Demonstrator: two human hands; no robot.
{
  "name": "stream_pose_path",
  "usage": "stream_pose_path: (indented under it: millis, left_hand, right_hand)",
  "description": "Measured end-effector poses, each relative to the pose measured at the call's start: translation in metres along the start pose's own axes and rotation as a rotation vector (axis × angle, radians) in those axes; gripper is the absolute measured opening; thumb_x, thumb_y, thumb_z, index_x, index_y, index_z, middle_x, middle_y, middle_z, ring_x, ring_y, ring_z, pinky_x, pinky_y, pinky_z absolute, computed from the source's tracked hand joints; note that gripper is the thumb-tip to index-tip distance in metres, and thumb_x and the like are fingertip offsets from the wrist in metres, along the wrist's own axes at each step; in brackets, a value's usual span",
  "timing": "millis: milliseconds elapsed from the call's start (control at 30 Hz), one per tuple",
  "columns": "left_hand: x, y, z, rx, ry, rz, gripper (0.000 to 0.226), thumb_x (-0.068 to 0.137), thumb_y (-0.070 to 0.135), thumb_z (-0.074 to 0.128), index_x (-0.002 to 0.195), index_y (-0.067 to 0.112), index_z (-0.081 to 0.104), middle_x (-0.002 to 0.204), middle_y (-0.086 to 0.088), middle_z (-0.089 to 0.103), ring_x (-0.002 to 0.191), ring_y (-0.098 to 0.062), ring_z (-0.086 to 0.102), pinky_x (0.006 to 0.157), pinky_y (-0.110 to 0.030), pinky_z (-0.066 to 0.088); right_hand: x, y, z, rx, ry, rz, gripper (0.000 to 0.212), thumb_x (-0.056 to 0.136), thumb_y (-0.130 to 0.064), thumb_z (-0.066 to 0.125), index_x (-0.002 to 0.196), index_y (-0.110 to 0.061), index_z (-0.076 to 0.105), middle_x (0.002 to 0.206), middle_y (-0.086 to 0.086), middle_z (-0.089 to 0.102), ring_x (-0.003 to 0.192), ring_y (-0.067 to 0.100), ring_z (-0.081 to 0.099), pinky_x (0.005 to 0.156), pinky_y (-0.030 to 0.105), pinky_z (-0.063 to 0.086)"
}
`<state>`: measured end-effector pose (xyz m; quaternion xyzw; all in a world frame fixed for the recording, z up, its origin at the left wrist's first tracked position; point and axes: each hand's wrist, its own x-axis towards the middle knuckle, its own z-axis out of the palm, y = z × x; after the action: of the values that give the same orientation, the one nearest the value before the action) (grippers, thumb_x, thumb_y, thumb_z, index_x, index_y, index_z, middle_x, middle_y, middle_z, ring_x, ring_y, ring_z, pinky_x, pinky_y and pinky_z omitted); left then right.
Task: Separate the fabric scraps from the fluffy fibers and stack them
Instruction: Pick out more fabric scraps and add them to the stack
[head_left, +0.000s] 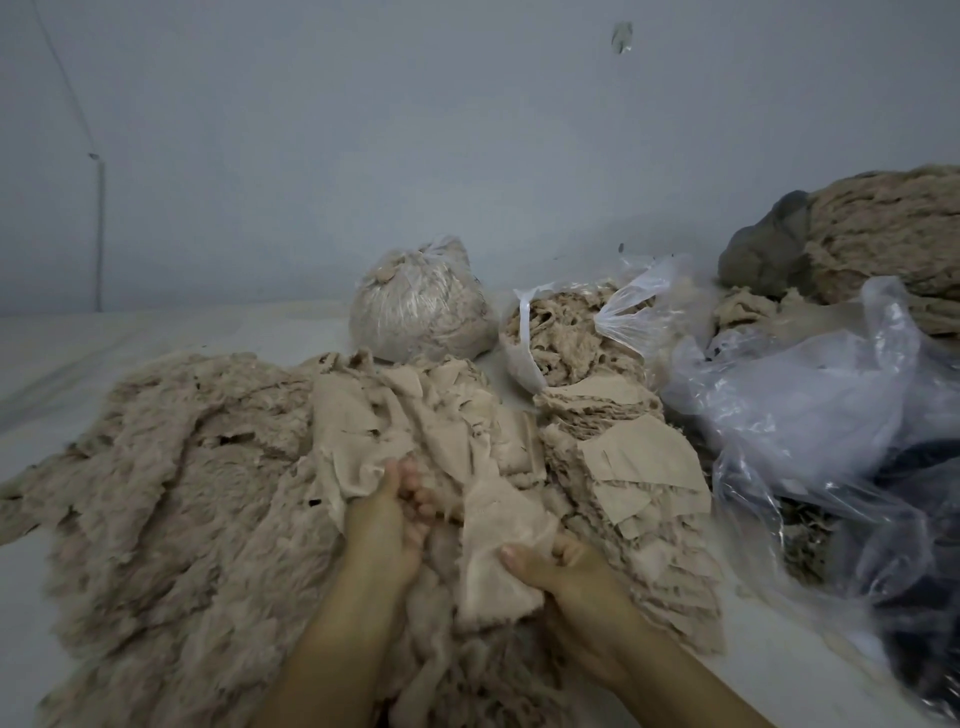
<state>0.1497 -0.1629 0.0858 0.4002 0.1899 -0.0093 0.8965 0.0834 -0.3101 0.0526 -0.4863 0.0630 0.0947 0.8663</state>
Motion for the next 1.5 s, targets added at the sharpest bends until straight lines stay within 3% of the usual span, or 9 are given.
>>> stream_pose_path:
  millis: [133,233,500,733,833,967,1200,1400,1500]
  left_hand:
    - [-0.015,-0.017,-0.004,0.427,-0.215,-0.303,0.055,0.076,0.059,0.064,0.085,0.005,0.063,0.066,-0.007,0.061,0.045,-0.013,0.049,0.039,-0.020,0.038]
    - [-0.029,-0.031,0.003,0.505,-0.396,-0.339,0.052,0.069,0.041,0.073,0.104,0.004,0.067,0.095,-0.017,0.072,0.083,-0.027,0.069,0.071,-0.036,0.057]
    - [-0.030,-0.043,0.007,0.323,-0.376,-0.098,0.007,0.087,0.001,0.059,0.091,0.000,0.054,0.071,-0.012,0.062,0.056,-0.016,0.062,0.047,-0.026,0.054]
    - [-0.016,-0.045,0.015,0.433,-0.262,0.167,0.013,0.092,0.005,0.055,0.084,0.002,0.065,0.054,-0.004,0.049,0.042,-0.007,0.040,0.038,-0.018,0.035]
    - [-0.011,-0.044,0.011,0.590,-0.277,0.230,0.017,0.093,0.005,0.055,0.078,0.007,0.064,0.054,-0.003,0.053,0.045,-0.011,0.043,0.042,-0.020,0.038]
    - [0.000,-0.049,0.000,0.787,-0.219,0.307,0.017,0.092,0.003,0.056,0.097,0.019,0.061,0.068,-0.004,0.061,0.045,-0.004,0.052,0.047,-0.019,0.043]
    - [0.004,-0.066,0.005,0.959,-0.304,0.391,0.020,0.088,0.002,0.061,0.107,0.009,0.062,0.089,0.001,0.064,0.077,-0.010,0.061,0.064,-0.016,0.049]
    - [-0.004,-0.068,-0.001,0.981,-0.395,0.387,0.037,0.083,-0.001,0.066,0.115,0.017,0.057,0.099,0.015,0.060,0.087,0.009,0.058,0.073,-0.004,0.045]
    - [-0.006,-0.063,-0.004,0.994,-0.431,0.422,0.020,0.090,0.005,0.060,0.085,0.024,0.064,0.076,0.021,0.063,0.072,0.003,0.059,0.068,-0.015,0.045]
  right_hand:
    - [-0.002,-0.003,-0.011,-0.028,-0.032,0.006,0.040,0.067,-0.007,0.072,0.102,0.012,0.064,0.093,0.026,0.069,0.074,0.030,0.066,0.070,0.039,0.056]
    - [-0.005,-0.006,-0.010,-0.101,-0.120,0.056,0.038,0.070,-0.008,0.073,0.102,0.010,0.065,0.095,0.026,0.069,0.080,0.031,0.067,0.072,0.037,0.055]
    - [0.005,-0.015,-0.016,0.194,0.221,-0.242,0.022,0.086,-0.007,0.061,0.105,0.005,0.063,0.097,0.024,0.071,0.081,0.029,0.071,0.063,0.035,0.059]
    - [0.051,-0.068,-0.049,-0.356,0.581,-0.546,0.030,0.092,-0.028,0.062,0.071,-0.007,0.065,0.067,0.001,0.065,0.067,0.020,0.058,0.067,0.026,0.048]
    - [0.068,-0.103,-0.076,-0.582,0.615,-0.514,0.027,0.093,-0.033,0.058,0.091,-0.009,0.070,0.091,0.015,0.070,0.087,0.031,0.063,0.088,0.045,0.050]
    - [0.064,-0.113,-0.101,-1.438,0.797,-0.552,0.034,0.091,-0.031,0.059,0.120,-0.013,0.061,0.119,0.016,0.056,0.111,0.034,0.048,0.092,0.038,0.038]
    - [0.053,-0.033,-0.051,-1.765,0.043,-0.654,0.029,0.094,-0.033,0.054,0.117,-0.019,0.063,0.109,0.004,0.054,0.108,0.020,0.045,0.087,0.026,0.034]
    - [0.053,-0.018,-0.039,-1.456,0.008,-0.760,0.015,0.094,-0.018,0.055,0.100,-0.012,0.067,0.098,0.001,0.060,0.096,0.014,0.052,0.081,0.023,0.037]
    - [0.044,-0.025,-0.030,-1.094,0.090,-0.690,0.014,0.092,-0.011,0.058,0.084,-0.022,0.058,0.067,-0.015,0.056,0.067,-0.003,0.053,0.063,0.013,0.037]
